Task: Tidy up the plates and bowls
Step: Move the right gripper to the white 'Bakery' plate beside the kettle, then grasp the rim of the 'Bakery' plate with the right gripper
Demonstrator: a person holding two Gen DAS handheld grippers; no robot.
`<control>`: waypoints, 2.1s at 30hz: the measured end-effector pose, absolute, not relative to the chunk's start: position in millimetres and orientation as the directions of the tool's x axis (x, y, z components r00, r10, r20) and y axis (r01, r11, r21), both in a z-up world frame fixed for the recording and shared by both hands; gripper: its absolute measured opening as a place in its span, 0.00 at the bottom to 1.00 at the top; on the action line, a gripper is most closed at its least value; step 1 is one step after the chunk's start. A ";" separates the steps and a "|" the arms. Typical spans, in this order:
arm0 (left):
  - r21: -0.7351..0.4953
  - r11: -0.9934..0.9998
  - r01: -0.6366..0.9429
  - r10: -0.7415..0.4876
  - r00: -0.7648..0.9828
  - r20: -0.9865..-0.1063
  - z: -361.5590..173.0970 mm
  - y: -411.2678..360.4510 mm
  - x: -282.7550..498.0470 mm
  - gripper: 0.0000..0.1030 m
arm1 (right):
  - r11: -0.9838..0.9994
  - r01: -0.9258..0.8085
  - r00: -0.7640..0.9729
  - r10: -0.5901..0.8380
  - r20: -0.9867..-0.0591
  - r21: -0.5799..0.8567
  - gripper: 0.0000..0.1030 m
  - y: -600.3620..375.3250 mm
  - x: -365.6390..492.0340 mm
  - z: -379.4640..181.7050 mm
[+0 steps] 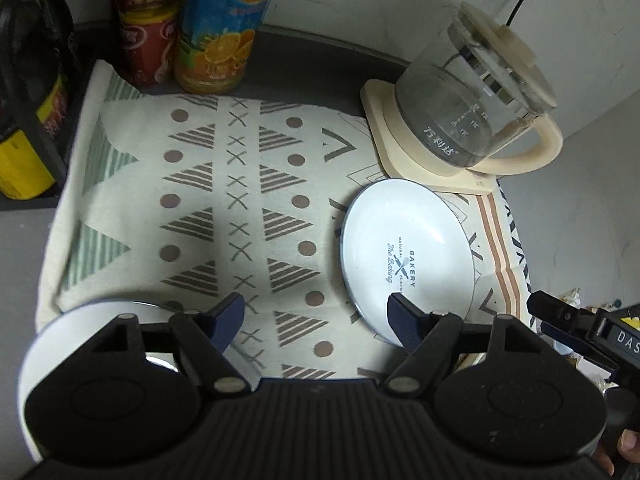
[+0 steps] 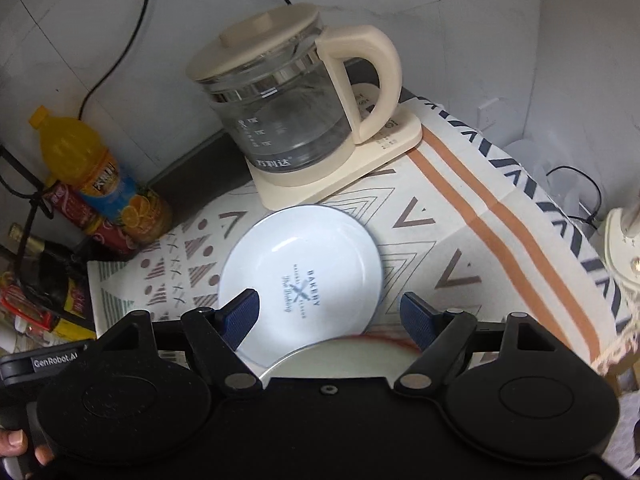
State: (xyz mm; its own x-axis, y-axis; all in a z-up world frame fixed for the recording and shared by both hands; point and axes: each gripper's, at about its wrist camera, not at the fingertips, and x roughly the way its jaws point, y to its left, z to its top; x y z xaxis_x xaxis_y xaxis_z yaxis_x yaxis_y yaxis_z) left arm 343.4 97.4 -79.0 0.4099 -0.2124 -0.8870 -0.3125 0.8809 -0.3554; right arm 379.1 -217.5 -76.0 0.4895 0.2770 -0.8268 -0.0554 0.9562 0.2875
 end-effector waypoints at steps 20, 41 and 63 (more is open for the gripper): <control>-0.305 0.808 -0.504 -0.134 0.346 -0.929 -152.9 59.0 366.3 0.64 | 0.931 -0.213 0.207 0.341 -0.917 0.297 0.51 -228.0 466.3 -143.9; -0.463 0.674 -0.575 -0.242 0.421 -0.874 -170.5 60.0 369.4 0.13 | 0.876 -0.340 0.035 0.376 -0.926 0.342 0.17 -215.0 504.2 -183.3; -0.495 0.738 -0.458 -0.246 0.500 -0.830 -124.6 98.7 356.1 0.08 | 0.867 -0.302 0.212 0.466 -0.859 0.396 0.07 -195.4 479.7 -129.3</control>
